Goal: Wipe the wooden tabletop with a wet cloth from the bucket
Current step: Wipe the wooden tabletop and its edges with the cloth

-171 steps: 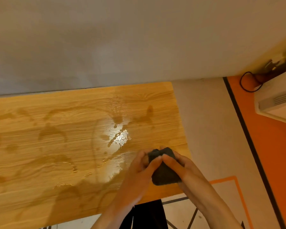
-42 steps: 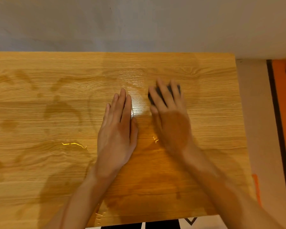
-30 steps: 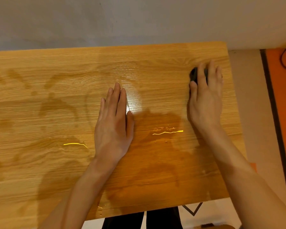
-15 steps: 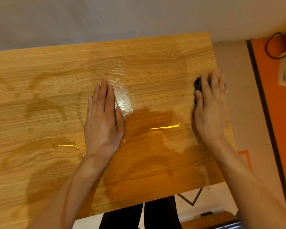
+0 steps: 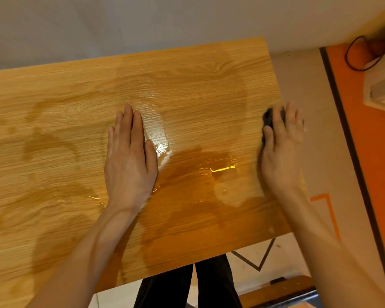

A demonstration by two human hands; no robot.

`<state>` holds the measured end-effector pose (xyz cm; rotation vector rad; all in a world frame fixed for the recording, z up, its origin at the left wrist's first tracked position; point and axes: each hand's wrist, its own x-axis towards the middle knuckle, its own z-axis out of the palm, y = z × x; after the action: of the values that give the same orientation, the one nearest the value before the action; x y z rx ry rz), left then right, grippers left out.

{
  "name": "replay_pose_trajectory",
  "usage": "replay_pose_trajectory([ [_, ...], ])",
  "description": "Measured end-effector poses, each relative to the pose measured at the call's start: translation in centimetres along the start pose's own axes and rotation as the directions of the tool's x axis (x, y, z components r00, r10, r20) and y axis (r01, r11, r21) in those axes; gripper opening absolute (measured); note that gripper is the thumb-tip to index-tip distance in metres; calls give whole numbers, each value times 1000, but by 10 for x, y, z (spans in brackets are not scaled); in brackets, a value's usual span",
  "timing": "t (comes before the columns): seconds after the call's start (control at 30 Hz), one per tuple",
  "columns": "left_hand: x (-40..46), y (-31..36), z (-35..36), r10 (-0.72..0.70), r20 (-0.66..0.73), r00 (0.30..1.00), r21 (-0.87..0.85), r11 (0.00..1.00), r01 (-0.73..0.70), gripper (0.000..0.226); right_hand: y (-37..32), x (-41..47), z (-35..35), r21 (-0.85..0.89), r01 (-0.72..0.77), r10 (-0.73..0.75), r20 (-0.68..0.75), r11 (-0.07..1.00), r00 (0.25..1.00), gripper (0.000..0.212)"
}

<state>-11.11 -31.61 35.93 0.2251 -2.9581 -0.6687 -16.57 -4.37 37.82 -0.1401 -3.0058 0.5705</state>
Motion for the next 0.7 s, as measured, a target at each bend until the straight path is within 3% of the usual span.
replay_pose_trajectory([
  [0.07, 1, 0, 0, 3, -4, 1000, 0, 1000, -3, 52, -36, -14, 18, -76, 3, -5, -25, 997, 1000, 49],
  [0.17, 1, 1, 0, -1, -7, 1000, 6, 1000, 1, 53, -98, -59, 44, -88, 293, -282, 117, 952, 952, 58],
  [0.23, 0, 3, -1, -7, -6, 1000, 5, 1000, 7, 53, -100, -72, 44, -9, 447, -435, 207, 895, 876, 54],
  [0.3, 1, 4, -1, -6, -11, 1000, 5, 1000, 6, 53, -68, -56, 27, -4, 513, -503, 193, 858, 843, 46],
  [0.37, 2, 3, -1, -14, -7, 1000, -8, 1000, 14, 53, -24, -38, 7, 15, 383, -381, 130, 924, 915, 42],
  [0.43, 1, 2, -3, -26, 3, 1000, -41, 999, 26, 52, 10, -31, -11, 29, 100, -102, 81, 995, 992, 45],
  [0.5, -3, 1, -7, -16, 28, 999, -75, 997, 18, 52, 6, -35, -6, 5, -88, 88, -14, 996, 996, 46],
  [0.53, -7, 1, -10, -13, 40, 999, -86, 996, 16, 52, -9, -40, 1, 4, -108, 108, -50, 994, 993, 46],
  [0.6, -24, 4, -17, -30, 53, 998, -96, 995, 35, 53, -49, -56, 18, -82, 50, -51, -11, 995, 999, 50],
  [0.7, -59, 14, -20, -85, 66, 994, -114, 989, 92, 54, -85, -88, 37, -49, 320, -308, 166, 946, 937, 53],
])
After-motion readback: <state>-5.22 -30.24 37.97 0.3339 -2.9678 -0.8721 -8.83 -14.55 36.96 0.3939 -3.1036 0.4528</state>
